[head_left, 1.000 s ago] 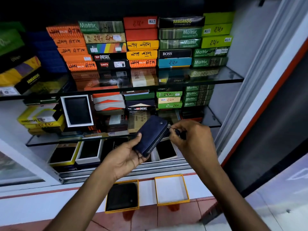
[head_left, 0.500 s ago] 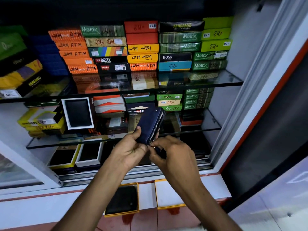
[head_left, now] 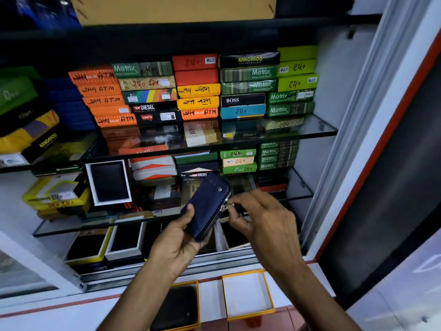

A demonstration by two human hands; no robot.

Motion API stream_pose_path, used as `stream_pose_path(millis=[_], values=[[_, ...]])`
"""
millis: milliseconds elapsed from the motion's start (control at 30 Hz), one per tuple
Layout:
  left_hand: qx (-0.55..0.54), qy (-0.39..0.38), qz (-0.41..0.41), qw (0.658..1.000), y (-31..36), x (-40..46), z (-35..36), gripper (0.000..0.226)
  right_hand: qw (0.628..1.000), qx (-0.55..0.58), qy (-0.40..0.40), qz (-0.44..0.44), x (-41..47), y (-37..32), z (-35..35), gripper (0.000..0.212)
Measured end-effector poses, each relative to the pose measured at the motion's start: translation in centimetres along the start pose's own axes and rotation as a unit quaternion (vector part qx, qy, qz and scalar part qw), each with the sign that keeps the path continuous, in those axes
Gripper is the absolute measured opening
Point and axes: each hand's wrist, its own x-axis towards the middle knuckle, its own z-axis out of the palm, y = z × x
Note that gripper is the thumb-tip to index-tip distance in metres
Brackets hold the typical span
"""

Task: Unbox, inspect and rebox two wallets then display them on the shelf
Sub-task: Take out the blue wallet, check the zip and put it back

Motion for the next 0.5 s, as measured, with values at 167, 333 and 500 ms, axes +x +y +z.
stream_pose_path(millis=[167, 333, 500], values=[[0.075, -0.024, -0.026, 0.997, 1.4, -0.4, -1.1, 0.033, 0.998, 0.068, -0.008, 0.018, 2.3, 1.5, -1.6, 0.012], [0.161, -0.127, -0.049, 0.978, 3.4, -1.2, -1.8, 0.063, 0.985, 0.157, -0.074, 0.018, 3.5, 2.5, -1.4, 0.013], [0.233, -0.208, -0.069, 0.948, 5.2, -2.0, -2.1, 0.072, 0.953, 0.262, -0.155, 0.015, 4.3, 2.8, -1.2, 0.014]])
